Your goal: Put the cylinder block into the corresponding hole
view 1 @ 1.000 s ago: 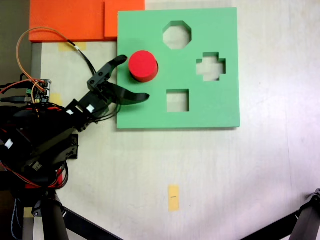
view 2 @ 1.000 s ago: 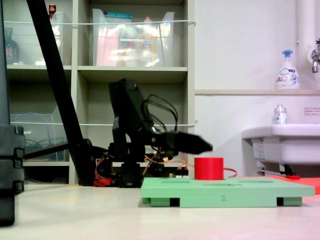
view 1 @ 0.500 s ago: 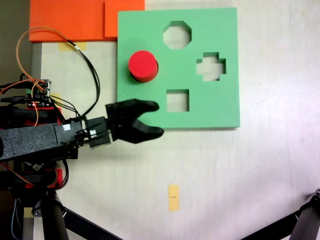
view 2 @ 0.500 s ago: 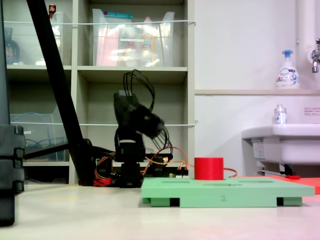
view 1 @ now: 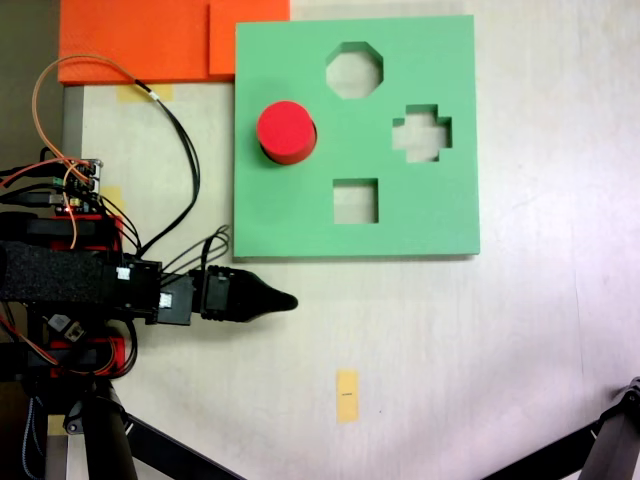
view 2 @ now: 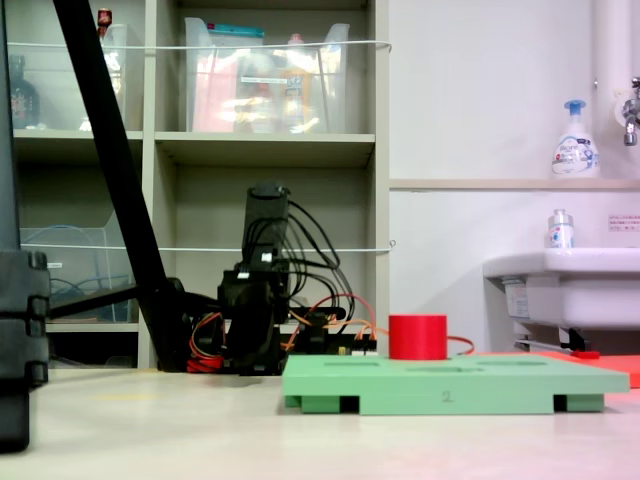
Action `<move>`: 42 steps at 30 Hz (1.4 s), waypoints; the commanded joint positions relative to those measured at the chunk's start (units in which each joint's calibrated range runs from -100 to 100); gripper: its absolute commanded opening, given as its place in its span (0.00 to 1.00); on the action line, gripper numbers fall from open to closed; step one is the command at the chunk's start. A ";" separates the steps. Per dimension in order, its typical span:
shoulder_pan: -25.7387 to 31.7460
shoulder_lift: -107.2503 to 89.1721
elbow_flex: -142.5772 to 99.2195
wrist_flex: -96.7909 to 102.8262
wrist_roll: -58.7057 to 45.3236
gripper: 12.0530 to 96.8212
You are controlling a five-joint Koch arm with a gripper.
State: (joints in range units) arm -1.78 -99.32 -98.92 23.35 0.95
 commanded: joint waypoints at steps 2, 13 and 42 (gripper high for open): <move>0.05 -0.68 -1.08 0.58 -0.73 0.40; -0.05 -0.68 -1.08 -20.60 -0.73 0.44; -0.05 -0.68 -1.08 -20.60 -0.68 0.44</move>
State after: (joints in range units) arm -1.83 -99.59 -98.92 7.98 0.42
